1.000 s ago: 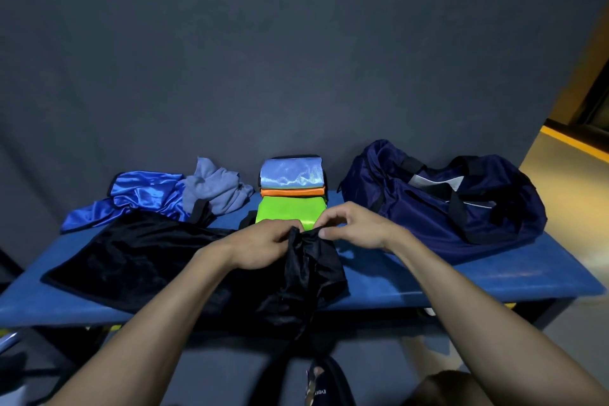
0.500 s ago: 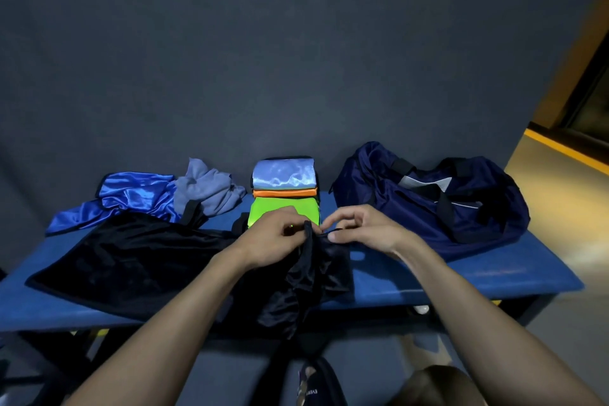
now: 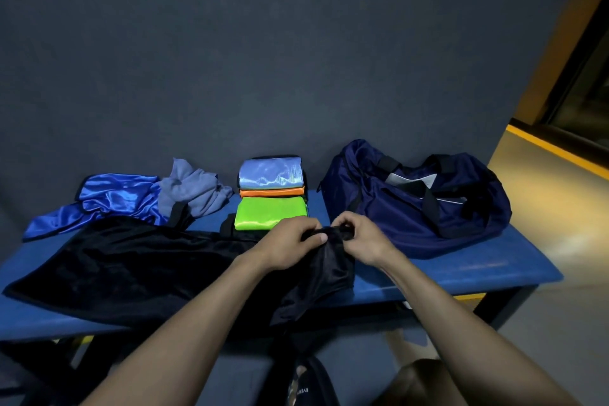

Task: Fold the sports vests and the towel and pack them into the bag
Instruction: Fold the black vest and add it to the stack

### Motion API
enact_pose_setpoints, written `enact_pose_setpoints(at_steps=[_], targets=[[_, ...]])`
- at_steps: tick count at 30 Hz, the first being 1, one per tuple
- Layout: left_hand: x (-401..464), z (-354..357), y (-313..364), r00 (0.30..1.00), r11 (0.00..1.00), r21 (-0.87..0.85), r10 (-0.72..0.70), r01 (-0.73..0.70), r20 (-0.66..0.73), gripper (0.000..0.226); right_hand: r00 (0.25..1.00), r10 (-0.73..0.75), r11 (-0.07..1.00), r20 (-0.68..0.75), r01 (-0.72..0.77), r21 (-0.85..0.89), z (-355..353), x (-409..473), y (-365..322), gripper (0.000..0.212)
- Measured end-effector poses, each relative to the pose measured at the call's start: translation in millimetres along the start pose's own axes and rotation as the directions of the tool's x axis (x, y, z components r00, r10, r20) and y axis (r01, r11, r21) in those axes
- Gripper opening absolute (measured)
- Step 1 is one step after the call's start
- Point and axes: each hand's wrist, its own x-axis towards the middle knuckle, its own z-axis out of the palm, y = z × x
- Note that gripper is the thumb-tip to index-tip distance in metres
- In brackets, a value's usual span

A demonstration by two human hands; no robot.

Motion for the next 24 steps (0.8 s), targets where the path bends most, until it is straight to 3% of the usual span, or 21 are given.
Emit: enact_pose_setpoints(at_steps=[4, 13, 18, 24], targets=[[6, 16, -8, 0.997, 0.999, 0.036, 0.005, -0.002, -0.075, 0.021, 0.99, 0.068, 0.976, -0.12, -0.041, 0.214, 16, -6, 13, 0.05], [33, 55, -17, 0.993, 0.993, 0.115, 0.004, 0.009, -0.116, 0.032, 0.868, 0.218, 0.96, -0.446, -0.107, 0.261, 28, -31, 30, 0.025], [32, 72, -18, 0.994, 0.986, 0.157, -0.029, 0.045, -0.101, 0.027, 0.835, 0.296, 0.955, -0.463, -0.25, 0.158, 37, -38, 43, 0.034], [13, 33, -34, 0.996, 0.964, 0.266, -0.05, 0.031, 0.068, 0.029, 0.849, 0.355, 0.935, -0.39, -0.315, 0.165, 33, -33, 41, 0.027]])
